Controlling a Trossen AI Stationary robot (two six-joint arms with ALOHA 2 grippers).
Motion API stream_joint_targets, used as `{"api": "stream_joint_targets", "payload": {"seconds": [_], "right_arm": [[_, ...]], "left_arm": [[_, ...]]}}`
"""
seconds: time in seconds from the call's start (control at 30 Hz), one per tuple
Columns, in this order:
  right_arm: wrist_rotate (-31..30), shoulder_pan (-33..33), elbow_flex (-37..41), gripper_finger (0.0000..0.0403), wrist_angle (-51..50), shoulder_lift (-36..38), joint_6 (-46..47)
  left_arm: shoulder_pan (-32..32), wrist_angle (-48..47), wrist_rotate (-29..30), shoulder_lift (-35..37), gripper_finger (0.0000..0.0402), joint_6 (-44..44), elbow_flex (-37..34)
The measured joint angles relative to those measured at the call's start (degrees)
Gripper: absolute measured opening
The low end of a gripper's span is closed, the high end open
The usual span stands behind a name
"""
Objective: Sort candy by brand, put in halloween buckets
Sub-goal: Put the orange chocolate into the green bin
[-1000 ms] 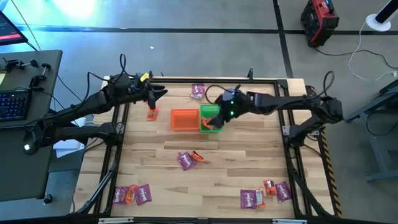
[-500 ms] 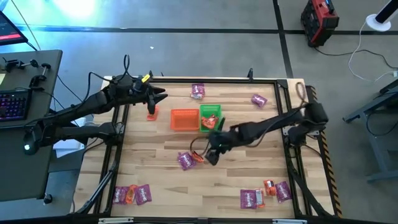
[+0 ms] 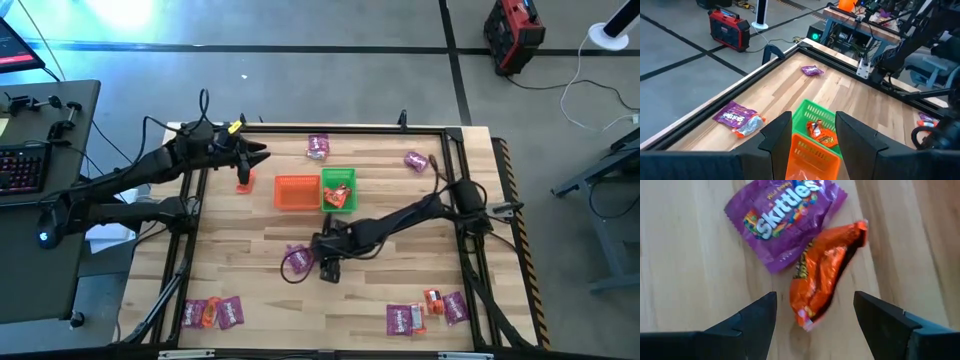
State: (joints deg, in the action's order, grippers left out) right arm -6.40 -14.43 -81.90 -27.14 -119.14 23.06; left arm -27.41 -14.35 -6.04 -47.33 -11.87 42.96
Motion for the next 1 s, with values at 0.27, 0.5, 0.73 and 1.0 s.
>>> {"api": "stream_joint_targets", "payload": {"seconds": [0.27, 0.5, 0.73, 1.0], "right_arm": [[-3.93, -0.64, -0.16, 0.0157, -1.85, -0.62, 0.81], [-4.58, -0.06, -0.82, 0.0011, -3.44, -0.43, 0.61], [-6.91, 0.94, -3.98, 0.0009, -13.63, 6.86, -5.93], [-15.93, 10.88, 4.86, 0.0005, -18.98, 21.27, -4.94]], "left_arm": [[1.4, 0.0, 0.98, 0.0, 0.0142, -0.02, 0.0], [1.43, 0.0, 1.4, 0.0, 0.0142, 0.01, 0.0], [1.42, 0.02, 1.73, 0.0, 0.0142, 0.05, 0.0], [1.24, 0.02, 2.32, -0.02, 0.0142, 0.07, 0.0]]}}
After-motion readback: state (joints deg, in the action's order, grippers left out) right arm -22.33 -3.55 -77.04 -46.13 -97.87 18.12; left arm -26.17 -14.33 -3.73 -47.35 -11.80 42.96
